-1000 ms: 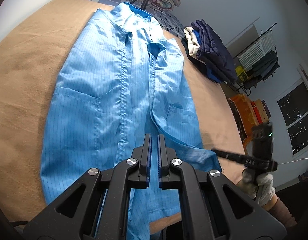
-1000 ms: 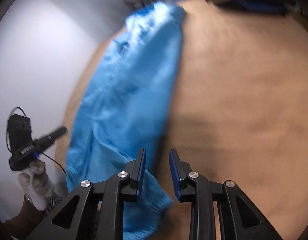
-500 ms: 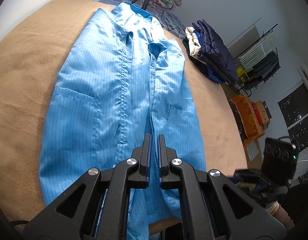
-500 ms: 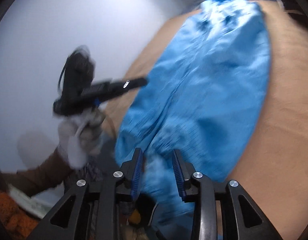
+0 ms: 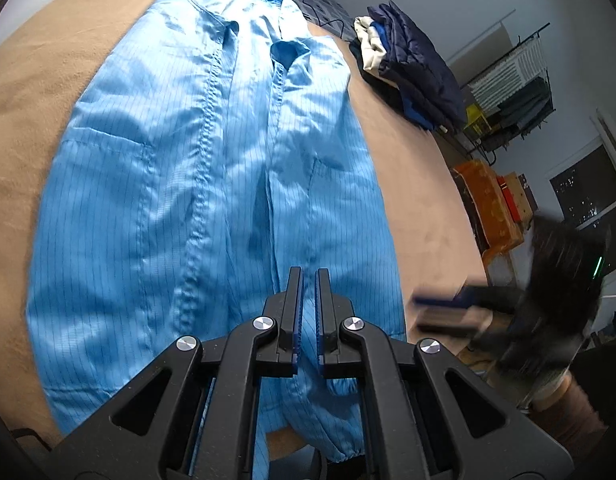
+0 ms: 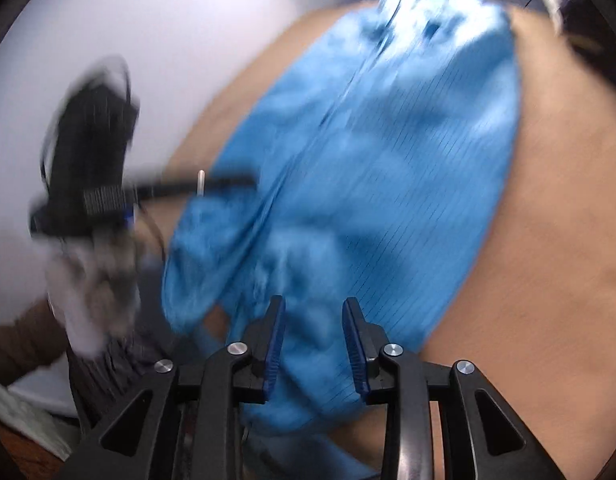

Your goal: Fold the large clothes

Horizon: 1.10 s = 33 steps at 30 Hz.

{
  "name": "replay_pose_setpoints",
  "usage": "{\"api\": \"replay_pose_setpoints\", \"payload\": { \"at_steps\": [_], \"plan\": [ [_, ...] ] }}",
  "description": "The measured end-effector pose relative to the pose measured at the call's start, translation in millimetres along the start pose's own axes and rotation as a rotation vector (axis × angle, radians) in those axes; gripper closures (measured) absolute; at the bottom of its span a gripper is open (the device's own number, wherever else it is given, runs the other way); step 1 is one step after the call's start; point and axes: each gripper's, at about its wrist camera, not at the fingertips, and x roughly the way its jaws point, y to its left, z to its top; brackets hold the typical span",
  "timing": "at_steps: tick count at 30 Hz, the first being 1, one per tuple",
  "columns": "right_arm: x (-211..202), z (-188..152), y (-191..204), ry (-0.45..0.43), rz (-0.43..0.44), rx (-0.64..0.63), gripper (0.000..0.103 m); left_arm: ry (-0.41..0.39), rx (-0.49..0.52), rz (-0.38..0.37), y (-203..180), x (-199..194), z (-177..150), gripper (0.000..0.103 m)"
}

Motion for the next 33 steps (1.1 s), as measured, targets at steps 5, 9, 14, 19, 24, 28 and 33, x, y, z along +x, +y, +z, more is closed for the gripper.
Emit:
{"api": "replay_pose_setpoints", "payload": {
  "at_steps": [5,9,14,19,24,28,33],
  "plan": [
    [-34.6,46.8,-21.3,-0.125,-0.044,0.05,0.05,0.043,0.017,-0.008,-9.7,12.5,-17.0,0.088],
    [-36.5,98.3,-30.3,-0.153,-0.13,0.027,0.05,0.069,0.035,0.011,-15.0,22.5,-29.0,0.088],
    [-14.2,175.0,-45.3,-0.146,-0.19,0.011,0.05,0.089,0.018,0.046,-11.9,28.5,-39.4,0.088],
    [23.4,252.2,-79.7,-0.108,-0.252,0.066,0.05,0.116,0.028,0.065,-12.4,35.1,-43.2,0.088],
    [63.1,292.1,-91.6,-0.051,-0.328,0.047,0.05,0.145,0.065,0.081,-16.0,42.6,-47.4,0.088],
    [94.3,308.7,-93.7,0.015,-0.436,-0.016,0.053,0.153,0.081,0.085,-16.9,43.6,-48.2,0.088],
    [122.1,315.6,-98.5,0.072,-0.507,-0.064,0.075,0.168,0.047,0.06,-11.8,44.3,-46.1,0.088]
  ]
}}
